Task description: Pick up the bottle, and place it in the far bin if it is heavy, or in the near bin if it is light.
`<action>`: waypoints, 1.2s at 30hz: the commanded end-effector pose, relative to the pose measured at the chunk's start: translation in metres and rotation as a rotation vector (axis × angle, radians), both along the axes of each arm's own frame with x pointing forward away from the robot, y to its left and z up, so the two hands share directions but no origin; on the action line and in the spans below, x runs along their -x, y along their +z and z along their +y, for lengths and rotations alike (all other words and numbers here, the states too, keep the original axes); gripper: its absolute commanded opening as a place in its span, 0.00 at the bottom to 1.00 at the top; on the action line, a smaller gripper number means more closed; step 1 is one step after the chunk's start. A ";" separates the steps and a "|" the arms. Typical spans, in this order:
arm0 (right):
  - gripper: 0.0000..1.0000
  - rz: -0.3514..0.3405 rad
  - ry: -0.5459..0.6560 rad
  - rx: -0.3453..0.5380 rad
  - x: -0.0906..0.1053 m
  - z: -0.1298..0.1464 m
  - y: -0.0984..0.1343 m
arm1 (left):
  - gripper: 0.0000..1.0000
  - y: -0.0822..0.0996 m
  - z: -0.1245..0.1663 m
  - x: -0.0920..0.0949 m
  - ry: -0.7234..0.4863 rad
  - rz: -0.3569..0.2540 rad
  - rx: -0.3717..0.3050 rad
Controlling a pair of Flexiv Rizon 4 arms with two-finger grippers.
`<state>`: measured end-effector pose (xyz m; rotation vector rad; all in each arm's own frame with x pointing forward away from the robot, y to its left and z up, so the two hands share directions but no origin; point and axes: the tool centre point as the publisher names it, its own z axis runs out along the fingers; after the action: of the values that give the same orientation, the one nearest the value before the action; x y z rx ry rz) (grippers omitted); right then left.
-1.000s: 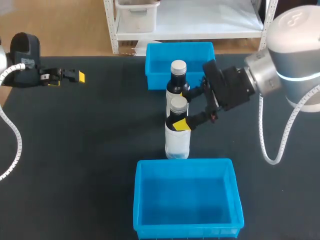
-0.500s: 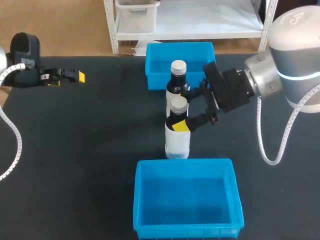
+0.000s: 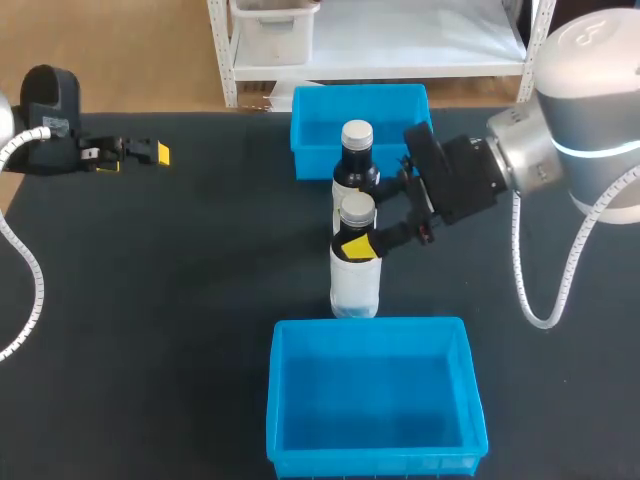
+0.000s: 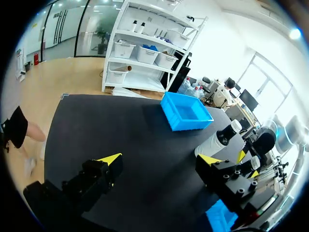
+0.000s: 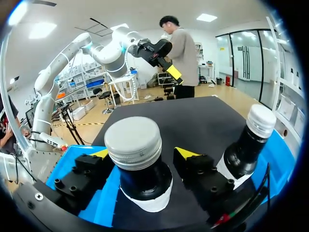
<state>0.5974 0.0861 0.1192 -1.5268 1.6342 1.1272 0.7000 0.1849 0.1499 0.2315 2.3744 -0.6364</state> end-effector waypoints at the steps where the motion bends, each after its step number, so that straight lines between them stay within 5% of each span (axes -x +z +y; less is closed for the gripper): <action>1: 0.70 -0.002 -0.001 -0.001 0.000 0.000 -0.001 | 1.00 0.000 0.000 0.000 0.000 0.000 0.000; 18: 0.34 -0.008 0.001 -0.002 0.002 -0.002 0.003 | 1.00 0.000 0.000 0.000 0.000 0.000 0.000; 23: 0.00 -0.018 -0.006 -0.008 0.001 -0.003 0.009 | 1.00 0.000 0.000 0.000 0.000 0.000 0.000; 36: 0.00 -0.051 -0.042 -0.022 -0.011 -0.023 0.035 | 1.00 0.000 0.000 0.000 0.000 0.000 0.000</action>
<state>0.6116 0.0713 0.1459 -1.4912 1.6029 1.0816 0.7000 0.1849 0.1499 0.2315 2.3744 -0.6364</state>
